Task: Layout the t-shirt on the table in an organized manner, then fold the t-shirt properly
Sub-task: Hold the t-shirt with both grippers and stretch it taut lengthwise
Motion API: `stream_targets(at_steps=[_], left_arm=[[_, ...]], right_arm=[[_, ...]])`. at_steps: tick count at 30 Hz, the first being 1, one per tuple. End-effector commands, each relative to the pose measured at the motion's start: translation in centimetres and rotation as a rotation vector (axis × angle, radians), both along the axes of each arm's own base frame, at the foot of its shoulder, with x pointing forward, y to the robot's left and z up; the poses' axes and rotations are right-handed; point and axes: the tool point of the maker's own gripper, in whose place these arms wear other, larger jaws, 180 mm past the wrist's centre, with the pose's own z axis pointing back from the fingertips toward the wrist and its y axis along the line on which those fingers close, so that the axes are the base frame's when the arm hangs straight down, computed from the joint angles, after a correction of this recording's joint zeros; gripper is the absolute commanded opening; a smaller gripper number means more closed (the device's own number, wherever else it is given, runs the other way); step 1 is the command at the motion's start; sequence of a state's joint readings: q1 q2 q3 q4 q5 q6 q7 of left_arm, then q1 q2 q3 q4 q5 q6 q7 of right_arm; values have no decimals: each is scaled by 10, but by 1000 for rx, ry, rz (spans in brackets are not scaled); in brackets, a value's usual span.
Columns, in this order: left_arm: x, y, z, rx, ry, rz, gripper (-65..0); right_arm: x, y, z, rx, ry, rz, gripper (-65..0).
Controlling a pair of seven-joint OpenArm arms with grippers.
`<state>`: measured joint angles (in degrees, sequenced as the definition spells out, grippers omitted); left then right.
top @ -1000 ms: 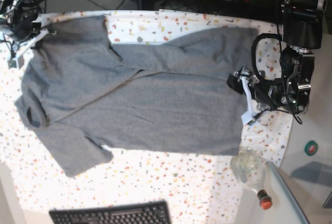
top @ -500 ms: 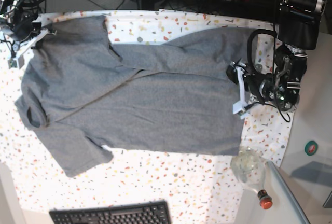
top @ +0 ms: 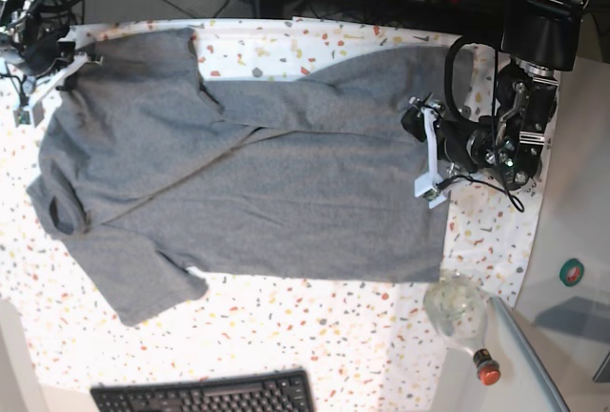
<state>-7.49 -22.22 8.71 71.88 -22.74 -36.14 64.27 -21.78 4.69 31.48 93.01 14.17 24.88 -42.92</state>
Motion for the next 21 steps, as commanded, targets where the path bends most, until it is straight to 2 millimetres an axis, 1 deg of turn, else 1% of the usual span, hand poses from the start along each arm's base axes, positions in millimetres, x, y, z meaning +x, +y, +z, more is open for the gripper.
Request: stream_targets(at_steps=[1, 2, 3, 6, 7, 9, 11, 14, 15, 18, 21], left_arm=[[11, 2, 11, -3, -38, -8, -247], [12, 1, 12, -4, -43, -11, -267], [12, 0, 13, -5, -48, -15, -311], [10, -4, 16, -8, -60, -29, -489], [9, -4, 16, -8, -60, -30, -536], [6, -2, 12, -6, -47, -25, -599], [5, -2, 11, -5, -41, -22, -630], [3, -3, 12, -8, -45, -26, -632], [5, -1, 15, -8, -57, -17, -632], [3, 17, 22, 17, -66, 25, -632], [5, 27, 34, 38, -89, 51, -632]], right_arm=[[8, -5, 8, -16, -36, 4, -650], [8, -5, 8, -16, -36, 4, -650], [8, -4, 8, -15, -36, 4, -650], [8, -6, 9, -18, -36, -1, -650], [8, -6, 9, -18, -36, -1, -650], [7, -6, 8, -18, -35, -1, -650], [7, -6, 8, -18, -35, 0, -650], [7, -5, 8, -17, -33, 3, -650], [7, -5, 8, -17, -33, 3, -650], [6, -5, 8, -17, -31, 3, -650], [7, -4, 8, -15, -33, 4, -650]])
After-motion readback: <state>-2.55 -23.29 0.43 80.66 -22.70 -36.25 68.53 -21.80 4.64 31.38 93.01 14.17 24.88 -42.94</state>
